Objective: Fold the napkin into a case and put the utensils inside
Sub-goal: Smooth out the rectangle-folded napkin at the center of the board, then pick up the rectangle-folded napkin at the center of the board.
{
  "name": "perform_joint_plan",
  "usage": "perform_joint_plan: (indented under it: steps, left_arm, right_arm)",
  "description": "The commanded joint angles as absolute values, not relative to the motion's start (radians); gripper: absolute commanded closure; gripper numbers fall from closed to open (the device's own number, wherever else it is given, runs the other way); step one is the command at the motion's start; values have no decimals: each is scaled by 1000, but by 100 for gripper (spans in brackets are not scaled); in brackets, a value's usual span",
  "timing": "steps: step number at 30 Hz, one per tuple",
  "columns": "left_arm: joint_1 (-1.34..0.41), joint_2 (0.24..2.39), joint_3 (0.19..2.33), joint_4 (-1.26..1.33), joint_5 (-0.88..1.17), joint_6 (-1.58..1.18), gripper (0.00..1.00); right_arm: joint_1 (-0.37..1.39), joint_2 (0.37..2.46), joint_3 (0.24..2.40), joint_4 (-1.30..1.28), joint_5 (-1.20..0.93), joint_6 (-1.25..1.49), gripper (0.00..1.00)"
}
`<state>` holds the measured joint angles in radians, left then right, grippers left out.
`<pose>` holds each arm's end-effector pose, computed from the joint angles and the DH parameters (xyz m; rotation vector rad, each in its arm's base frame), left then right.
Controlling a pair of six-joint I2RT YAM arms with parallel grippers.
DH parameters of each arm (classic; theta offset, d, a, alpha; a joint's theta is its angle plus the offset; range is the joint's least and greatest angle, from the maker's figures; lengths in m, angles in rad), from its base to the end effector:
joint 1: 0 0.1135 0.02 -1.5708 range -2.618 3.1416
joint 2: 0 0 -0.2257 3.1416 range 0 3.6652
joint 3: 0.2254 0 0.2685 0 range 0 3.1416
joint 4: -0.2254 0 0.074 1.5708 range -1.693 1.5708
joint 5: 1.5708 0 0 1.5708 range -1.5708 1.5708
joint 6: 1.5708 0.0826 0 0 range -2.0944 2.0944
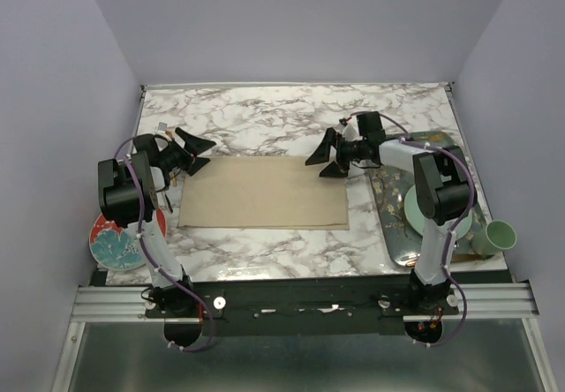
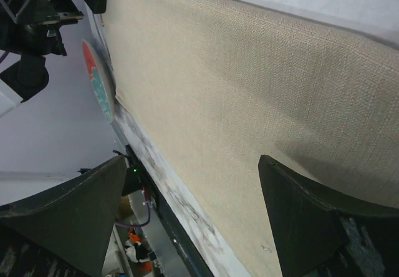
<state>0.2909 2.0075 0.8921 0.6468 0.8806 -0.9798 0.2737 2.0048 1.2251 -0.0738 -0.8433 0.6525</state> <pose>0.3990 0.0530 0.0522 -0.7288 1.9753 -1.3166 0.3954 0.1751 0.0798 0.0579 2.5377 1.4237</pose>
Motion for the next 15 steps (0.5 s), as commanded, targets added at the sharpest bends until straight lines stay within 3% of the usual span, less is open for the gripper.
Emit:
perform_joint_plan:
  steps: [1,5,8,13,15]
  left_arm:
    - [296,1927,968,387,832,-783,1]
    - [290,1787,1193,-306,652,-323,1]
    - [290,1683,1250,-521,453,-105,1]
    - [293,1539,1183,-681,316,144,1]
    - [295,1488,1111,-684,270,201,7]
  right_arm:
    - [272,1931,1236,-187,-848,560,5]
    - [272,1835,1264,-342,-792,419,3]
    - [273,1786,1246,-431,-724,355,2]
    - [272,1701,1226,-523,-545,325,0]
    - [272,1698,1241,-578,-520,293,0]
